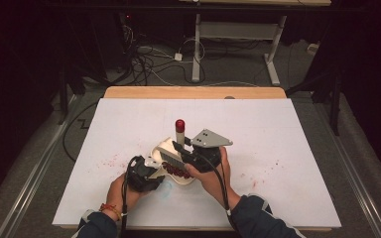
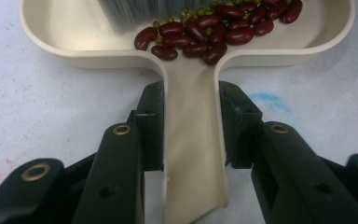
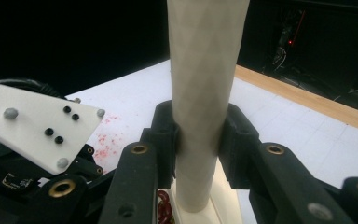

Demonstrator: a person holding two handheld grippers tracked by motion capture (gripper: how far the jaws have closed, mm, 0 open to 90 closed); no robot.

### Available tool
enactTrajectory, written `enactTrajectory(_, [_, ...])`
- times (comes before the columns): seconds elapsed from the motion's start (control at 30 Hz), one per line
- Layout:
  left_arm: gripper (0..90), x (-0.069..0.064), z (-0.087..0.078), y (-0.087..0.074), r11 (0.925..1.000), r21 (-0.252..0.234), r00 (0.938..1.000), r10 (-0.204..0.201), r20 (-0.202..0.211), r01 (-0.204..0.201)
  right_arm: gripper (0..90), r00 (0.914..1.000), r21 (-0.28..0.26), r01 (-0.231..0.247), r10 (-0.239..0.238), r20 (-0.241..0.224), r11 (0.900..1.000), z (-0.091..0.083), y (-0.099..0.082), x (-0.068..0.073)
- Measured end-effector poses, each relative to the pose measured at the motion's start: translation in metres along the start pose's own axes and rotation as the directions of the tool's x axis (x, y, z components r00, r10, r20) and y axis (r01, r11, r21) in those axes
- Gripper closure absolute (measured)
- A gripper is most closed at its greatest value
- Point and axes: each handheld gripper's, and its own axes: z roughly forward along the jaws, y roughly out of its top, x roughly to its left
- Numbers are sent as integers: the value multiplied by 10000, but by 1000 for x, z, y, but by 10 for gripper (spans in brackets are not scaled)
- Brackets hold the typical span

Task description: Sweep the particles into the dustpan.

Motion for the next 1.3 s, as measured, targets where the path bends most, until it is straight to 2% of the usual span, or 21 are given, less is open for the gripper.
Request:
enactTrajectory(0.17, [636, 1, 0, -2, 10000, -1, 10000, 29, 73, -29, 709, 9995, -232, -306, 306, -13, 9993, -6, 4, -11])
enactTrajectory(0.2, [636, 2, -1, -3, 10000, 7, 9999, 38, 98, -38, 709, 9994, -460, -335, 337, 32, 9984, -12, 9, -17])
enactTrajectory(0.37, [636, 3, -3, -4, 10000, -19, 9999, 50, 120, -50, 709, 9990, -767, -430, 440, 120, 9961, -25, 18, -32])
enactTrajectory(0.47, [636, 3, -5, -5, 10000, -57, 9999, 44, 124, -43, 709, 9973, -701, -351, 395, 618, 9969, -38, 16, -50])
enactTrajectory(0.5, [637, 3, -5, -5, 10000, -57, 9999, 44, 124, -43, 709, 9973, -701, -351, 395, 618, 9969, -38, 16, -50])
enactTrajectory(0.53, [636, 3, -5, -6, 10000, -52, 9999, 59, 115, -58, 709, 9944, -639, -384, 445, 961, 9972, -42, 13, -62])
enactTrajectory(0.57, [636, 3, -6, -6, 10000, -54, 9999, 70, 105, -69, 708, 9914, -616, -381, 454, 1227, 9974, -44, 11, -67])
enactTrajectory(0.6, [636, 2, -6, -6, 10000, -45, 9999, 75, 103, -74, 709, 9880, -568, -389, 469, 1475, 9976, -45, 8, -71])
enactTrajectory(0.63, [637, 2, -7, -6, 9999, -11, 9999, 108, 87, -108, 709, 9880, -568, -389, 469, 1475, 9976, -45, 8, -71])
enactTrajectory(0.7, [636, 0, -8, -7, 9999, 3, 9998, 165, 72, -165, 708, 9798, -185, -256, 287, 1977, 9995, -44, -2, -79])
enactTrajectory(0.73, [636, 0, -9, -7, 9998, 33, 9998, 194, 104, -194, 708, 9798, -185, -256, 287, 1977, 9995, -44, -2, -79])
enactTrajectory(0.8, [636, -1, -10, -9, 9997, 41, 9997, 221, 124, -222, 709, 9778, 286, -165, 101, 2094, 9995, -44, -13, -80])
enactTrajectory(0.83, [636, -2, -10, -9, 9997, 28, 9996, 239, 115, -239, 709, 9778, 286, -165, 101, 2094, 9995, -44, -13, -80])
enactTrajectory(0.93, [636, -5, -12, -12, 9997, -17, 9996, 232, 148, -232, 709, 9821, 527, 197, -292, 1861, 9984, -52, -15, -76])
enactTrajectory(0.97, [636, -5, -12, -12, 9997, -32, 9996, 239, 167, -238, 709, 9857, 592, 211, -307, 1657, 9980, -56, -17, -71])
enactTrajectory(1.0, [636, -5, -13, -12, 9997, -19, 9995, 238, 209, -238, 709, 9857, 592, 211, -307, 1657, 9980, -56, -17, -71])
enactTrajectory(1.03, [636, -6, -13, -12, 9997, -27, 9995, 240, 228, -239, 709, 9874, 705, 443, -545, 1488, 9965, -59, -18, -64])
enactTrajectory(1.17, [637, -10, -13, -10, 9993, 35, 9989, 383, 283, -384, 706, 9909, 820, 614, -707, 1147, 9947, -61, -19, -52])
enactTrajectory(1.2, [636, -10, -13, -10, 9991, 50, 9988, 418, 240, -419, 707, 9914, 811, 739, -820, 1015, 9940, -61, -20, -42])
enactTrajectory(1.27, [636, -11, -13, -9, 9991, 55, 9988, 420, 235, -422, 707, 9924, 751, 717, -787, 944, 9946, -62, -20, -39])
enactTrajectory(1.3, [637, -11, -13, -9, 9992, 46, 9989, 405, 226, -406, 707, 9937, 631, 632, -687, 886, 9960, -62, -21, -33])
